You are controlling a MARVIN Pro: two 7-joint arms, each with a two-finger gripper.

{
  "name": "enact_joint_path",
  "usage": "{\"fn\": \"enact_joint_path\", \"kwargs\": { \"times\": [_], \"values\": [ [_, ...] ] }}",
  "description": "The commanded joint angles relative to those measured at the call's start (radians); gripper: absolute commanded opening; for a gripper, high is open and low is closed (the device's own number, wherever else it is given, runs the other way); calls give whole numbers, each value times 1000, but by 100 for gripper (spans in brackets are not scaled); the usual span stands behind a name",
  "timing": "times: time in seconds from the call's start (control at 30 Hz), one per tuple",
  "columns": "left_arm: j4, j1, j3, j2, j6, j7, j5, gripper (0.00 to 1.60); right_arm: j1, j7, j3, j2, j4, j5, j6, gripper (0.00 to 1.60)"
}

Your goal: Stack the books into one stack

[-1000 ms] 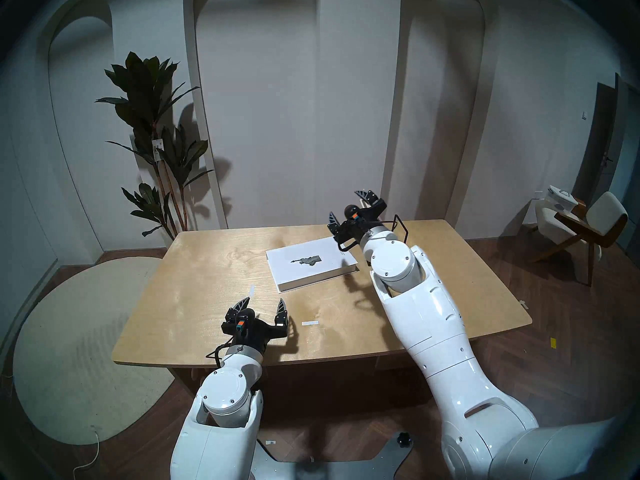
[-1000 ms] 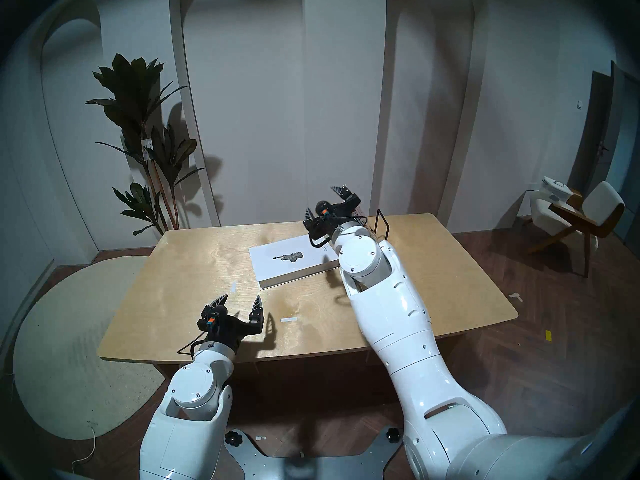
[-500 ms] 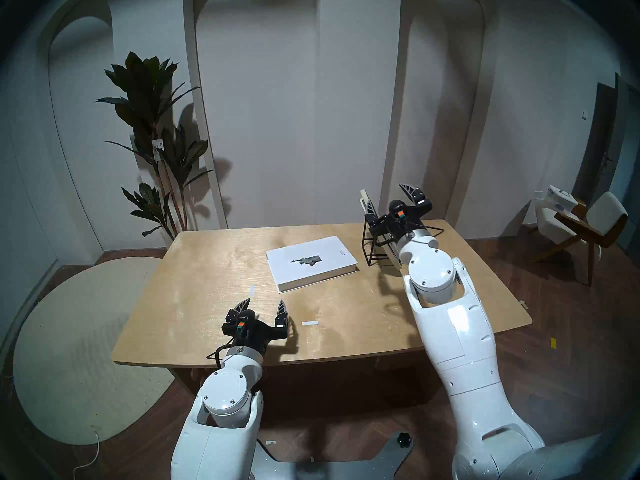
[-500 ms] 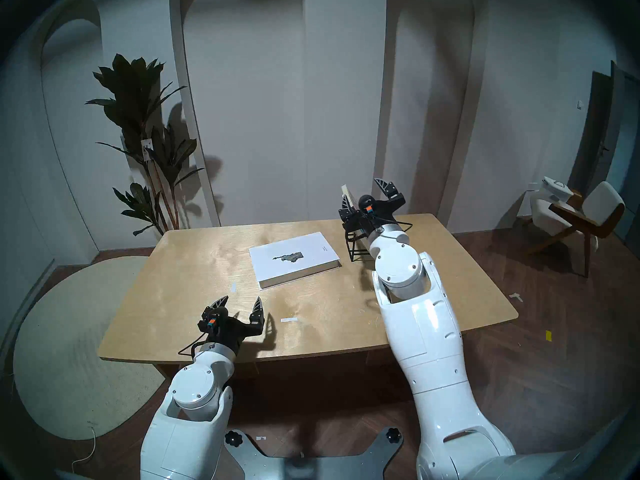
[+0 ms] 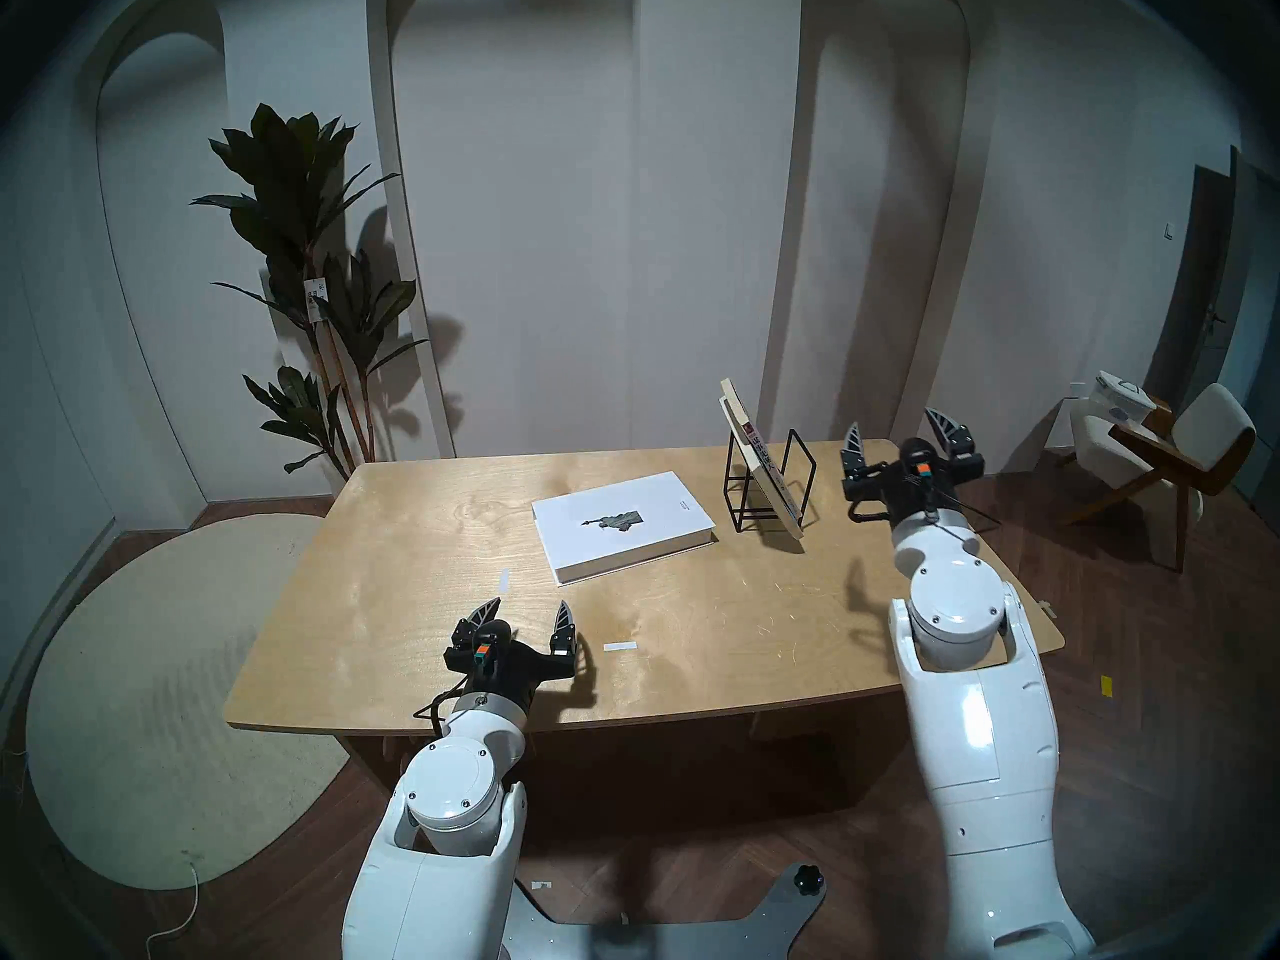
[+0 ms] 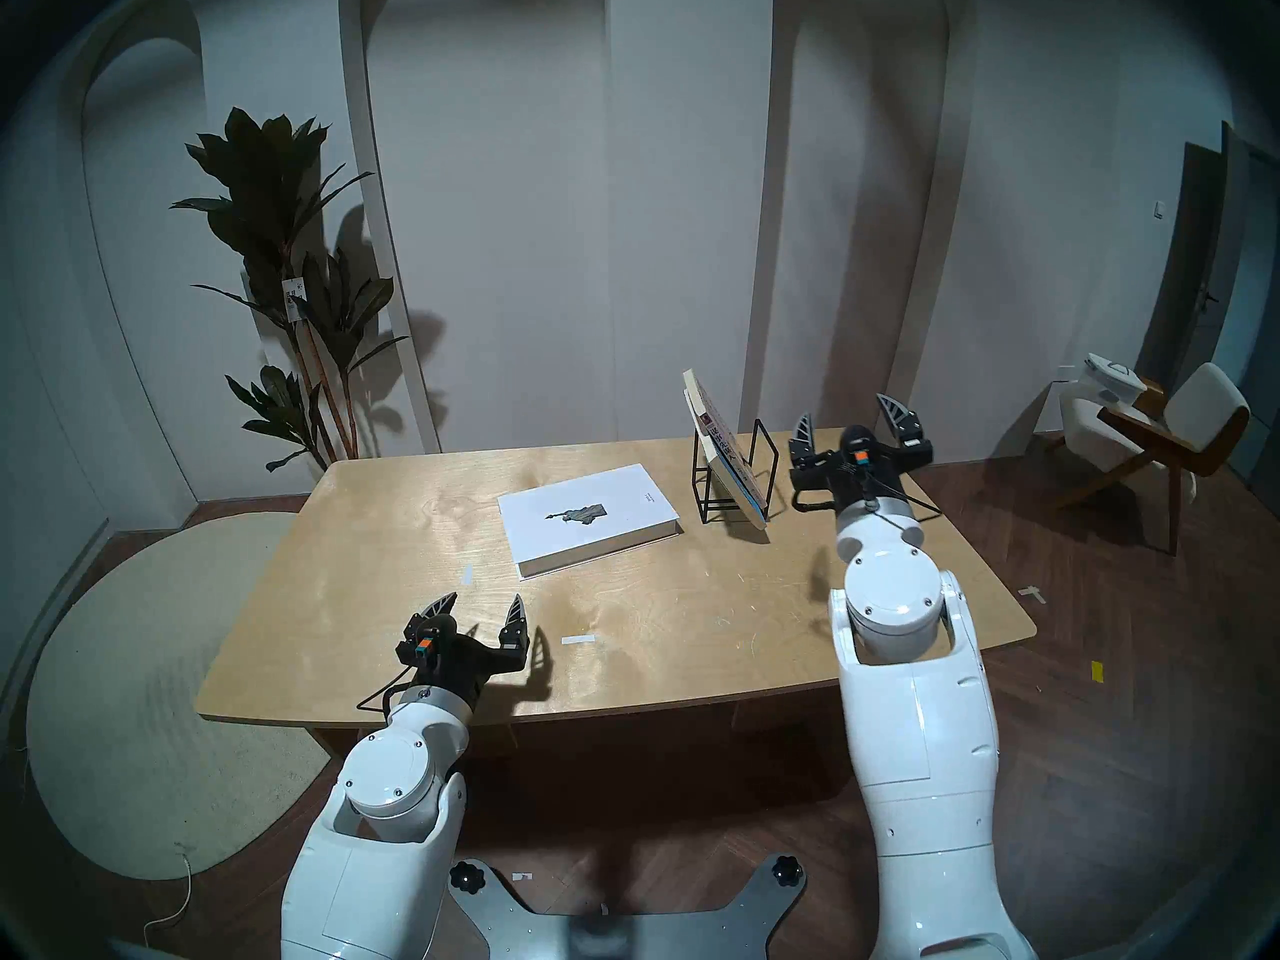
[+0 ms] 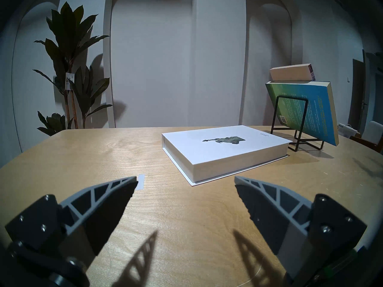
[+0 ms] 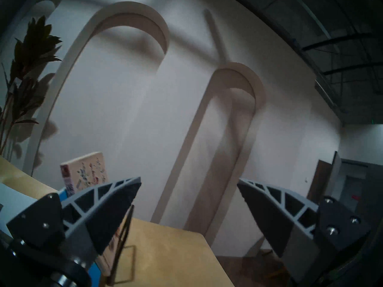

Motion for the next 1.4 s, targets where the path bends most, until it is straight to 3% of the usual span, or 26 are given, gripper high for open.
{"fn": "enact_joint_path", "kwargs": {
  "times": [0.0, 0.13, 0.23, 0.4, 0.5, 0.53, 0.63, 0.77, 1.0, 1.07, 1.27, 1.3, 1.33, 1.37],
  "values": [
    [-26, -12, -1, -1, -8, 1, -1, 160, -111, -45, 109, -72, -55, 93, -57, 160],
    [-31, -10, -1, -1, -8, 1, -1, 160, -159, -13, 121, -83, -76, 162, -125, 160],
    [-36, -8, -1, 0, -8, 1, -2, 160, -206, 59, 122, -96, -101, 229, -170, 160],
    [-42, -4, 0, 0, -5, 2, -3, 160, -233, 154, 108, -27, -79, 334, -226, 160],
    [-44, -3, 0, 0, -4, 2, -3, 160, -228, 209, 125, -7, -56, 405, -197, 160],
    [-44, -3, 0, 0, -4, 2, -3, 160, -215, 227, 132, 7, -45, 411, -138, 160],
    [-43, -4, 0, 0, -5, 2, -2, 160, -164, 265, 133, 64, 25, 397, -70, 160],
    [-43, -4, 0, 0, -4, 2, -3, 160, -117, 301, 128, 99, 70, 390, -56, 160],
    [-44, -3, 0, 0, -4, 2, -3, 160, -115, 336, 105, 108, 61, 378, -49, 160],
    [-44, -3, 0, 0, -4, 2, -3, 160, -104, 406, 107, 128, 91, 448, -54, 160],
    [-45, -2, 0, 0, -3, 3, -3, 160, -106, 463, 122, 134, 123, 474, -76, 160],
    [-63, -8, -14, 12, 80, -104, -111, 160, -108, 446, 119, 130, 125, 455, -72, 160],
    [-60, -16, 1, 31, 101, -101, -148, 160, -108, 443, 119, 129, 128, 449, -69, 160],
    [-56, -25, 1, 38, 64, -109, -137, 160, -105, 460, 122, 131, 138, 466, -64, 160]
  ]
}}
